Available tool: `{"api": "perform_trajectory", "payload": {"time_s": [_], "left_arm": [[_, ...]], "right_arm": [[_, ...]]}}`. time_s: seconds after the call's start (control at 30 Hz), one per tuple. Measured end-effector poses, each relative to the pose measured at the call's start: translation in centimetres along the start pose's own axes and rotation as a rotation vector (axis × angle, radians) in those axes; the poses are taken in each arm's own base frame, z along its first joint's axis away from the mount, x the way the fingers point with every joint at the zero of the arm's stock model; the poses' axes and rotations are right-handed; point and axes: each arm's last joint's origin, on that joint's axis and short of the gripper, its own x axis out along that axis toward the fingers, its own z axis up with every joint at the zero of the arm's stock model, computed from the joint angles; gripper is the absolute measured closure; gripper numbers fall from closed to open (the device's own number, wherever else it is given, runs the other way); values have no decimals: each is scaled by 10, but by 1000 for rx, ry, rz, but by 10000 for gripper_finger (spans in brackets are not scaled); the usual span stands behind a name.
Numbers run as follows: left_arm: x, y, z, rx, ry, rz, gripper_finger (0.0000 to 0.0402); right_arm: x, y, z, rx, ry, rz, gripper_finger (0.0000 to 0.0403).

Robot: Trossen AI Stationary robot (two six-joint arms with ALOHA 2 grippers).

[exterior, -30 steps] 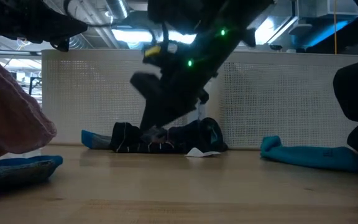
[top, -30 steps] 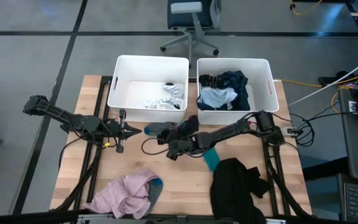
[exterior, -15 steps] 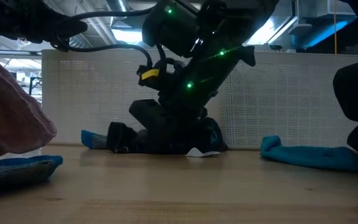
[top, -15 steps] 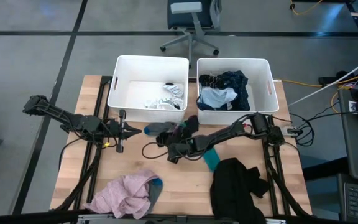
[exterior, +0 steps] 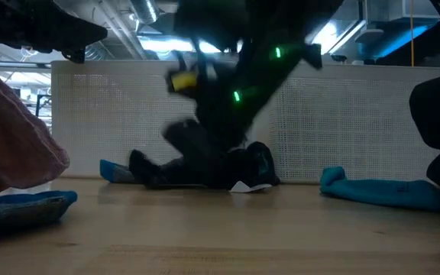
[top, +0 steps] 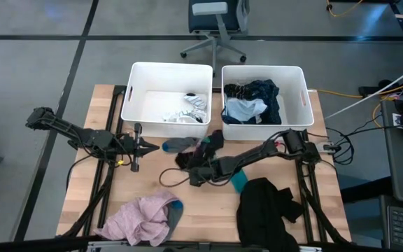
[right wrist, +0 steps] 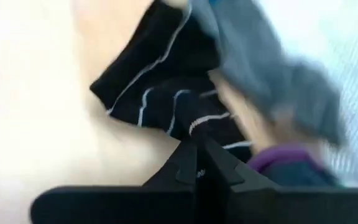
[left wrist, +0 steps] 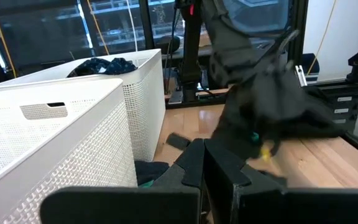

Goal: Sort clothes
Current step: Put the black stripe sock into the right white bin

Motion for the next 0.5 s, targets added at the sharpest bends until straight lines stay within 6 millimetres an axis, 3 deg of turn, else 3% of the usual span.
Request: {"api": "perform_trajectory", "payload": {"time_s": [0.27,0.5], "left_arm": [[0,0,0,0,1,0,400],[0,0,0,-6,3,0,400]], "right_arm": [[-42,10,36,-52,-111,-15,384],[-89,-7,57,-40,-176,-74,395]]}}
